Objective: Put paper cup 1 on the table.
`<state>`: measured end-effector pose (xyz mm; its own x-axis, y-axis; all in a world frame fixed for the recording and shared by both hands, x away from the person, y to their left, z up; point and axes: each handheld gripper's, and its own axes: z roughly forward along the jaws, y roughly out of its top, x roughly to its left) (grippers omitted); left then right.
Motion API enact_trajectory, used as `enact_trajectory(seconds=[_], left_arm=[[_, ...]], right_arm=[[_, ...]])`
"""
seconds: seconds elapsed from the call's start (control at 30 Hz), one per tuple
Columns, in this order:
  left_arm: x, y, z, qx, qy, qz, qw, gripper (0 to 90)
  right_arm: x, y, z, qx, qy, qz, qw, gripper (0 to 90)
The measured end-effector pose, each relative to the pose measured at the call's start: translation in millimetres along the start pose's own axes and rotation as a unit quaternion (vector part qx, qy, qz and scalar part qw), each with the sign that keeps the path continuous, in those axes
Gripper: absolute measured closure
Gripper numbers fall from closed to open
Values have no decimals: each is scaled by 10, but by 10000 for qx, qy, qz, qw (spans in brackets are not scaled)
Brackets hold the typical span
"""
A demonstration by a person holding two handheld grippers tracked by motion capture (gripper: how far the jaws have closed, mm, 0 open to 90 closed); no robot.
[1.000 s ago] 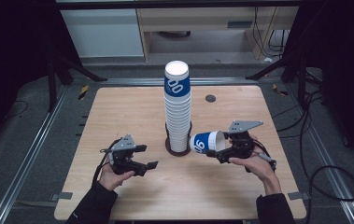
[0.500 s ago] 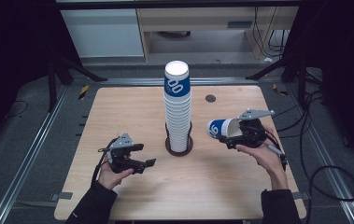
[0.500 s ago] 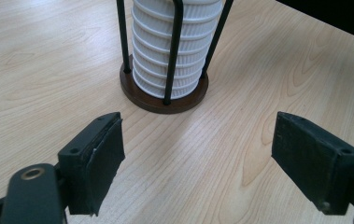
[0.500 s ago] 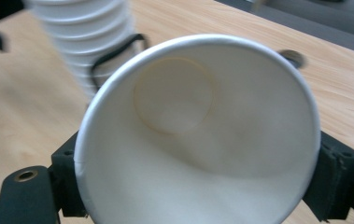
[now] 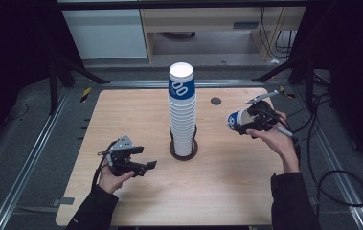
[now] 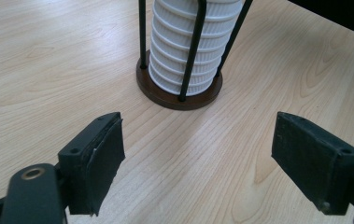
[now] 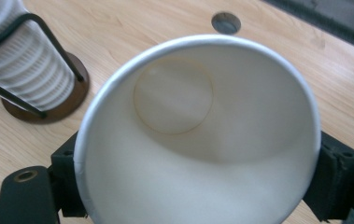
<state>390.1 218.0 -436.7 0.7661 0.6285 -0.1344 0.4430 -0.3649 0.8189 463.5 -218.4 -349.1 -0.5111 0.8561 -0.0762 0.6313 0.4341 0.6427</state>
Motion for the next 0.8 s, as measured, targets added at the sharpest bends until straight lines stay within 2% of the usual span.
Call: enact_trajectory(seconds=[0.13, 0.17, 0.2, 0.23, 0.27, 0.33, 0.37, 0.4, 0.5, 0.57, 0.6, 0.63, 0.7, 0.73, 0.77, 0.8], left_arm=[[13, -2, -10, -9, 29, -32, 10000, 164], [13, -2, -10, -9, 29, -32, 10000, 164], [23, -8, -6, 9, 33, -44, 10000, 164], [23, -8, -6, 9, 33, -44, 10000, 164], [29, -13, -1, 38, 28, -37, 10000, 164], [32, -16, 3, 47, 33, -40, 10000, 164], [33, -19, 7, 57, 38, -43, 10000, 164], [35, -21, 11, 68, 30, -45, 10000, 164], [35, -27, 15, 93, 13, -38, 9999, 164], [38, -32, 21, 113, 28, -34, 9999, 164], [38, -32, 21, 113, 28, -34, 9999, 164], [42, -36, 24, 108, 21, -55, 9999, 164], [46, -38, 25, 120, 17, -50, 9999, 164], [52, -44, 32, 142, 10, -53, 9999, 163], [52, -44, 32, 142, 10, -53, 9999, 164], [54, -50, 39, 164, 8, -57, 9998, 164]], right_arm=[[-50, 92, 79, 391, -81, -95, 9992, 156], [-50, 92, 79, 391, -81, -95, 9992, 156], [-52, 134, 134, 591, -137, -157, 9980, 156], [-52, 134, 134, 591, -137, -157, 9980, 156], [-49, 173, 209, 819, -124, -195, 9964, 155], [-50, 201, 281, 1013, -157, -267, 9944, 155], [-50, 201, 281, 1013, -157, -267, 9944, 155], [-55, 221, 363, 1201, -187, -324, 9921, 154], [-73, 231, 481, 1438, -213, -435, 9884, 153], [-80, 236, 553, 1662, -227, -467, 9847, 153], [-80, 236, 553, 1662, -227, -467, 9847, 153], [-97, 233, 623, 1819, -147, -487, 9820, 153], [-108, 227, 647, 1850, -120, -503, 9814, 153], [-119, 213, 716, 2009, -80, -527, 9782, 153], [-119, 213, 716, 2009, -80, -527, 9782, 153], [-116, 202, 779, 2226, -93, -607, 9730, 152]])
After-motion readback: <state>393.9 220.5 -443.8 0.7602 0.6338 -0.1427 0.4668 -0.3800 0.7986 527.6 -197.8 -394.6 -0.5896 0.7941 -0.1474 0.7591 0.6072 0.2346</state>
